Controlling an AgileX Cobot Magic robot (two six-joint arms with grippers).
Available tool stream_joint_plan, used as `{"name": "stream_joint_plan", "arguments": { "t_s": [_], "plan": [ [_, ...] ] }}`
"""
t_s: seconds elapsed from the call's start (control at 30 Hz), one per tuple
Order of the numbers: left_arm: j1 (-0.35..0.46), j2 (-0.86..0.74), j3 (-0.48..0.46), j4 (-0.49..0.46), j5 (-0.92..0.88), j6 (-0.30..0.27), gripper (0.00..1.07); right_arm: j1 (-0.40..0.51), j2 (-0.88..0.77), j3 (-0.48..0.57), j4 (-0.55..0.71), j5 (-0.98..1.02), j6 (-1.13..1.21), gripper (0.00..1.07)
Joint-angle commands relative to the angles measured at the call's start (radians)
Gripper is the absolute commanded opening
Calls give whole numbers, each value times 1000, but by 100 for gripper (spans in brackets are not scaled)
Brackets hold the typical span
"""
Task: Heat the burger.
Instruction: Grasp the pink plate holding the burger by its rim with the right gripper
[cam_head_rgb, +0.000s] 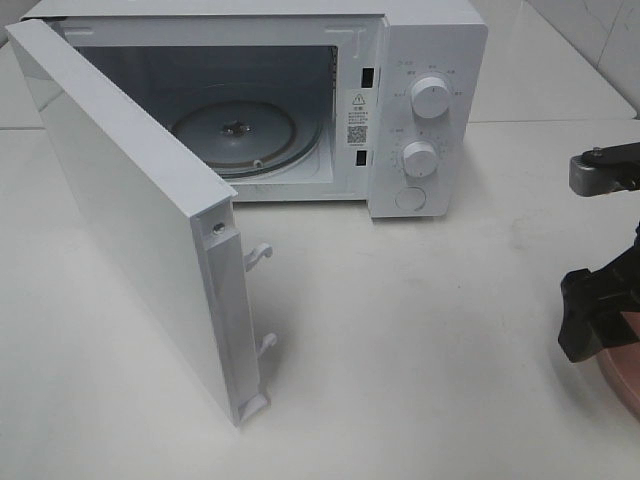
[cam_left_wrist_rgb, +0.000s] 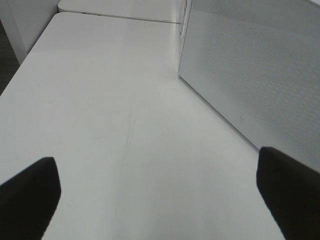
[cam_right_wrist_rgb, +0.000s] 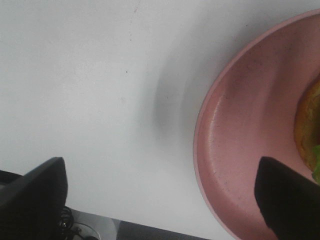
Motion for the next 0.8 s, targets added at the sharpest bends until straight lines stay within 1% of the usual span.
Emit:
{"name": "stream_joint_plan", "arguments": {
  "t_s": [0.03, 0.07, 0.13, 0.2, 0.4, 0.47, 0.5, 0.57, 0.67, 0.73, 0.8],
  "plan": [
    [-5, -20, 1, 3, -9, 0, 100, -8, -6, 2, -25, -18, 12, 101],
    [-5, -20, 1, 3, -9, 0, 100, -8, -6, 2, -25, -18, 12, 101],
    [-5, -20, 1, 3, -9, 0, 100, -8, -2, 2, -92, -33, 78, 99],
    [-5, -20, 1, 3, -9, 0, 100, -8, 2, 2, -103, -40, 91, 99],
    [-5, -20, 1, 3, -9, 0, 100, -8, 66, 2, -103, -55, 105, 96],
    [-5, -20, 1, 3, -9, 0, 100, -8, 125, 2, -104, -68, 117, 93],
    [-5, -20, 1, 3, -9, 0, 100, -8, 125, 2, -104, -68, 117, 93],
    [-5, -20, 1, 3, -9, 0, 100, -8, 184, 2, -104, -111, 126, 93],
    [-5, -20, 1, 3, -9, 0, 100, -8, 198, 2, -105, -122, 127, 92],
    [-5, -20, 1, 3, -9, 0, 100, -8, 247, 2, -111, -149, 127, 91],
    [-5, -20, 1, 3, -9, 0, 100, -8, 258, 2, -117, -155, 127, 91]
  ]
}}
